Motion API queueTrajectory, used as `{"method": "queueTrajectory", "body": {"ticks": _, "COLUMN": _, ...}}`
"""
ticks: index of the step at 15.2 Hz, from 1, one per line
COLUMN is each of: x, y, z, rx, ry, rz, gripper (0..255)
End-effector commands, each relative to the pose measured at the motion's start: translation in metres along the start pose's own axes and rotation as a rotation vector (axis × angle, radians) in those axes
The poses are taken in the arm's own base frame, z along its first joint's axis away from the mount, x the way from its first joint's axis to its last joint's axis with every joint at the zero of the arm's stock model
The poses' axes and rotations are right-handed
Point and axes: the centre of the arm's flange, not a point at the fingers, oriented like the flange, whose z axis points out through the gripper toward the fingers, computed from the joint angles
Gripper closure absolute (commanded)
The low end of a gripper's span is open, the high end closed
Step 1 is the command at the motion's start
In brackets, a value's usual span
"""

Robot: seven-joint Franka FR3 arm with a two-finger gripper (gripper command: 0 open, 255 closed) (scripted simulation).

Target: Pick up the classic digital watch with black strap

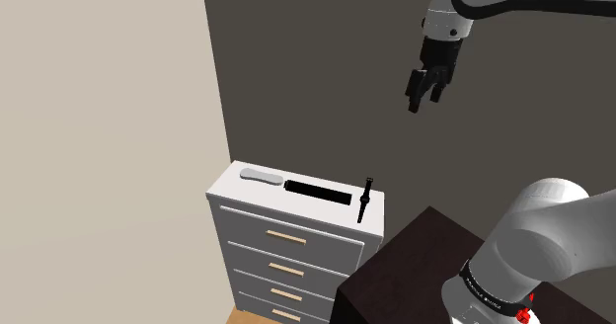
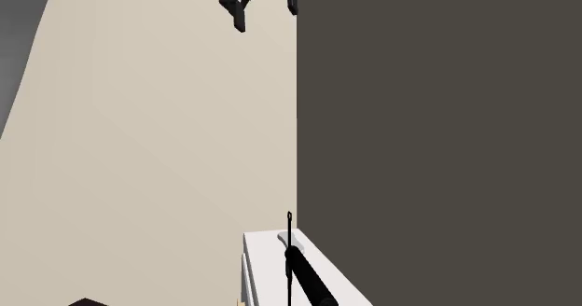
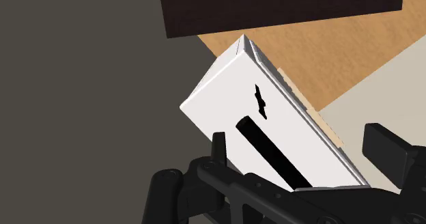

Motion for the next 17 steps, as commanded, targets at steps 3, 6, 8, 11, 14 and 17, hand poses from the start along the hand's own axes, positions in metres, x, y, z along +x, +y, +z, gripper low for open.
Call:
{"method": "queueTrajectory", "body": {"ticks": 3, "x": 0.008, "y": -0.001, "z": 0.025, "rx": 0.009, "ry": 0.001, "rz": 0.034, "gripper": 0}}
{"method": "queueTrajectory", "body": {"ticks": 6, "x": 0.02, "y": -0.002, "z": 0.062, "rx": 0.024, "ry": 0.003, "rz": 0.084, "gripper": 0}}
{"method": "queueTrajectory", "body": {"ticks": 8, "x": 0.028, "y": -0.003, "z": 0.087, "rx": 0.033, "ry": 0.004, "rz": 0.118, "gripper": 0}}
{"method": "queueTrajectory", "body": {"ticks": 11, "x": 0.041, "y": -0.004, "z": 0.125, "rx": 0.047, "ry": 0.006, "rz": 0.169, "gripper": 0}}
{"method": "queueTrajectory", "body": {"ticks": 14, "x": 0.053, "y": -0.005, "z": 0.162, "rx": 0.062, "ry": 0.008, "rz": 0.219, "gripper": 0}}
{"method": "queueTrajectory", "body": {"ticks": 17, "x": 0.066, "y": -0.006, "z": 0.199, "rx": 0.076, "ry": 0.01, "rz": 0.27, "gripper": 0}}
